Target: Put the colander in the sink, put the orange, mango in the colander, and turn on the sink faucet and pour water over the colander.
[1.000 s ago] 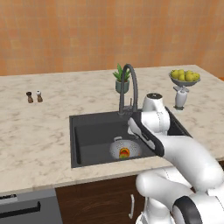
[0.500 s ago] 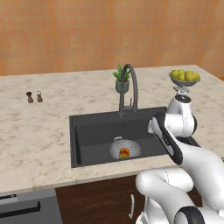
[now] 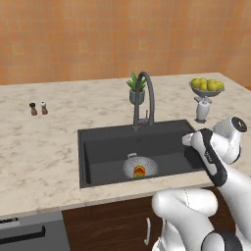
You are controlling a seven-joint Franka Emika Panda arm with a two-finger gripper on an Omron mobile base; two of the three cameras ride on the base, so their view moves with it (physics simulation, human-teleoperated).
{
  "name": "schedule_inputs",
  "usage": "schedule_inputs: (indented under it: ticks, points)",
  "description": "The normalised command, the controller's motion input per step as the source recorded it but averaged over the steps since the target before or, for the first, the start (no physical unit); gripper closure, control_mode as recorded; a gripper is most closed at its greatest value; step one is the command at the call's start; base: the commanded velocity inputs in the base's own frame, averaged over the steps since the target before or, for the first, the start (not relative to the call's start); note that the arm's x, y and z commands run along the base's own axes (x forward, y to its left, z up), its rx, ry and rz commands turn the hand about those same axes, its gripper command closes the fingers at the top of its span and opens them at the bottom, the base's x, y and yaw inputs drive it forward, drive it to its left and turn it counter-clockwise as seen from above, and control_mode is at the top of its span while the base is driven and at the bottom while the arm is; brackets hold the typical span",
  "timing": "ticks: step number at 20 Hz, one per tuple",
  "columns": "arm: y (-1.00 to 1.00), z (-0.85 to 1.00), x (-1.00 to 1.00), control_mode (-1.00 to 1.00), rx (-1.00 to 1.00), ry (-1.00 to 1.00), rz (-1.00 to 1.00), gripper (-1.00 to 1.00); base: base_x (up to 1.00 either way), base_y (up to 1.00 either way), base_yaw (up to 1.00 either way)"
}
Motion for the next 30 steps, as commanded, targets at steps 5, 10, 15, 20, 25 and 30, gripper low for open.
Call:
schedule_inputs:
  ticks: [5, 10, 15, 20, 25, 30]
  points:
    - [-0.33, 0.07, 0.32, -1.00, 0.20, -0.51, 0.15, -1.00, 0.00, 0.00, 0.00]
    - [-0.28, 0.08, 0.48, -1.00, 0.21, -0.50, 0.13, -1.00, 0.00, 0.00, 0.00]
    - [-0.24, 0.04, 0.46, -1.00, 0.21, -0.42, 0.11, -1.00, 0.00, 0.00, 0.00]
    - [-0.12, 0.02, 0.54, -1.00, 0.18, -0.23, 0.05, -1.00, 0.00, 0.00, 0.00]
    - [0.03, 0.21, 0.34, -1.00, 0.05, -0.06, 0.02, -1.00, 0.00, 0.00, 0.00]
    - [0.02, 0.68, 0.03, -1.00, -0.03, 0.05, -0.01, -1.00, 0.00, 0.00, 0.00]
